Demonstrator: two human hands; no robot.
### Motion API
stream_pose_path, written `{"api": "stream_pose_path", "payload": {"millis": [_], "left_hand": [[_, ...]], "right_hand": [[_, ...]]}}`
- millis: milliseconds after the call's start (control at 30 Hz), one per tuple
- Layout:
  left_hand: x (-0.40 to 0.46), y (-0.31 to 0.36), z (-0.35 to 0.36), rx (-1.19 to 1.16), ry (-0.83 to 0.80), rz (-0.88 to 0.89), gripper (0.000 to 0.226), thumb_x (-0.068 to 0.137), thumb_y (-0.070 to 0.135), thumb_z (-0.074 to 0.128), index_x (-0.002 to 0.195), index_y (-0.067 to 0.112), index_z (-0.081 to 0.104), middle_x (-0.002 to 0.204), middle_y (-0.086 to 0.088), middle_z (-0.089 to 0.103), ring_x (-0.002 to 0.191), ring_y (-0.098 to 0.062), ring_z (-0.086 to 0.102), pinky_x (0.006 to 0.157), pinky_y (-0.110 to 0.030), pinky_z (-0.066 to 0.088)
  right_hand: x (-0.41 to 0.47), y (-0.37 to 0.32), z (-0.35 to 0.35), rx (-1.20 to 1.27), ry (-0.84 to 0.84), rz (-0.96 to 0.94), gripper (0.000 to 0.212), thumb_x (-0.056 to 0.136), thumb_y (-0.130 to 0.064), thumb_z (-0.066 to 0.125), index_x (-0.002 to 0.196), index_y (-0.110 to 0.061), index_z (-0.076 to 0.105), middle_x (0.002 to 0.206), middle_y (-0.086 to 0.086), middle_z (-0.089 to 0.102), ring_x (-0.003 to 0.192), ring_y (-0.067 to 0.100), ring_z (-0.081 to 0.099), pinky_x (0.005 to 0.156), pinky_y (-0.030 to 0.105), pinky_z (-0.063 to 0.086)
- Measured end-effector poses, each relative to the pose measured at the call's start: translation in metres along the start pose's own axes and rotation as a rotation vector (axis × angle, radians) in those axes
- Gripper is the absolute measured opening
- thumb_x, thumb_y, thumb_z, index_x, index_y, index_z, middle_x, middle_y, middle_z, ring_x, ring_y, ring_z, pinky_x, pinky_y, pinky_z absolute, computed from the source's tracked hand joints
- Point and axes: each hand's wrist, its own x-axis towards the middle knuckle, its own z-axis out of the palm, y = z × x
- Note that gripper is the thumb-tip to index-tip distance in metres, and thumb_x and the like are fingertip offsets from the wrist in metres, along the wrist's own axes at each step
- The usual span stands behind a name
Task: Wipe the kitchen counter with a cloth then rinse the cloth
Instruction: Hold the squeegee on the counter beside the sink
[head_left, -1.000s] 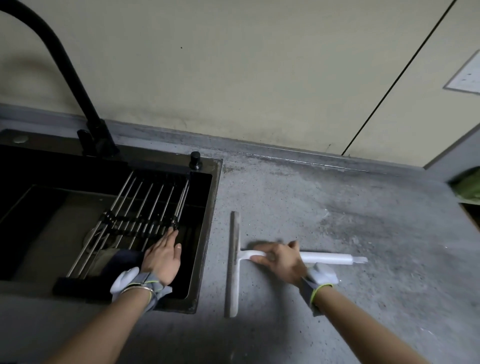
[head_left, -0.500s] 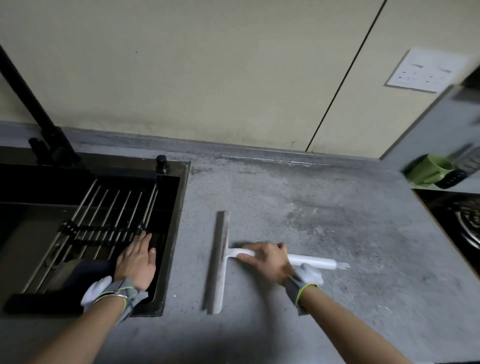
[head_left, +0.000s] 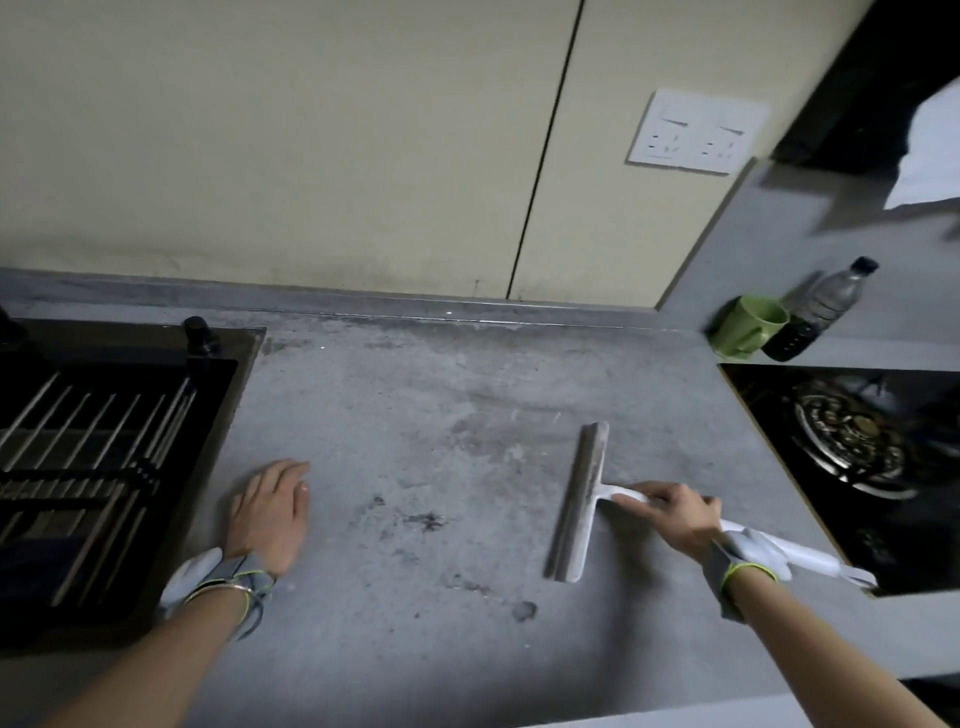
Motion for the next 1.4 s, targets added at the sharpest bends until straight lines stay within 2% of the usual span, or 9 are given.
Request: {"api": "stream_pose_path", "payload": {"millis": [233,400,500,567,667,867,967,1233,1400], "left_hand": [[-0.022,0.105,0.044,0.048,-0.058,0.017,0.037,0.101,0.020,0.035,0.136,0.016,0.047,0.146,-0.002,0.041,0.134,-0.022,0.036,0.109,-0.032,0.025],[-0.035,0.130,0.055,0.056,-0.066,0.004,0.037,0.101,0.020,0.034,0.135,0.013,0.048,0.145,-0.004,0.041,0.135,-0.022,0.036,0.112,-0.032,0.025],[-0.043,0.138,0.059,0.054,-0.071,-0.022,0.038,0.102,0.022,0.032,0.137,0.015,0.046,0.148,-0.003,0.038,0.136,-0.022,0.034,0.113,-0.033,0.024],[-0.049,0.141,0.061,0.064,-0.084,-0.063,0.040,0.103,0.025,0.029,0.140,0.018,0.041,0.150,-0.001,0.034,0.138,-0.021,0.030,0.114,-0.033,0.022],[-0.055,0.145,0.058,0.082,-0.093,-0.112,0.042,0.103,0.026,0.026,0.143,0.020,0.036,0.152,0.000,0.031,0.139,-0.022,0.029,0.114,-0.034,0.022],[-0.057,0.156,0.051,0.024,0.017,-0.187,0.039,0.101,0.015,0.038,0.138,0.009,0.045,0.149,-0.008,0.037,0.134,-0.029,0.037,0.107,-0.035,0.026],[-0.054,0.151,0.048,0.034,0.027,-0.188,0.039,0.101,0.016,0.038,0.139,0.007,0.044,0.150,-0.008,0.035,0.135,-0.027,0.036,0.107,-0.034,0.025],[-0.038,0.090,0.036,0.095,-0.058,-0.237,0.045,0.102,0.030,0.030,0.145,0.016,0.033,0.152,-0.004,0.030,0.138,-0.025,0.030,0.112,-0.037,0.025],[-0.028,0.055,0.023,0.081,-0.070,-0.238,0.042,0.102,0.024,0.031,0.143,0.013,0.036,0.151,-0.006,0.032,0.138,-0.027,0.028,0.112,-0.034,0.022]], "right_hand": [[0.015,0.122,-0.051,0.053,0.033,0.098,0.030,0.079,-0.069,0.050,0.088,-0.044,0.064,0.091,-0.016,0.067,0.106,0.014,0.056,0.091,0.037,0.019],[0.024,0.155,-0.054,0.028,-0.003,0.093,0.036,0.078,-0.071,0.049,0.097,-0.044,0.064,0.105,-0.017,0.065,0.117,0.015,0.051,0.101,0.040,0.014],[0.026,0.157,-0.051,0.063,-0.012,0.040,0.027,0.078,-0.070,0.051,0.092,-0.049,0.061,0.101,-0.020,0.063,0.117,0.014,0.051,0.095,0.036,0.016],[0.028,0.153,-0.049,0.062,-0.025,-0.006,0.024,0.078,-0.070,0.049,0.091,-0.052,0.060,0.101,-0.021,0.064,0.115,0.013,0.052,0.087,0.033,0.016],[0.035,0.144,-0.044,0.037,-0.049,-0.078,0.036,0.079,-0.071,0.045,0.103,-0.049,0.061,0.111,-0.019,0.065,0.116,0.012,0.051,0.086,0.032,0.016],[0.046,0.112,-0.032,0.032,-0.121,-0.177,0.040,0.079,-0.074,0.040,0.107,-0.053,0.059,0.117,-0.019,0.063,0.117,0.010,0.049,0.094,0.034,0.018],[0.049,0.095,-0.025,0.021,-0.150,-0.222,0.041,0.079,-0.073,0.040,0.109,-0.052,0.060,0.117,-0.020,0.063,0.117,0.008,0.049,0.091,0.032,0.017],[0.052,0.026,0.005,-0.005,-0.162,-0.302,0.034,0.083,-0.069,0.043,0.104,-0.050,0.062,0.113,-0.022,0.064,0.117,0.006,0.050,0.087,0.032,0.015],[0.051,-0.011,0.022,-0.002,-0.151,-0.313,0.034,0.082,-0.069,0.046,0.103,-0.048,0.063,0.115,-0.020,0.065,0.118,0.007,0.049,0.085,0.031,0.015]]}}
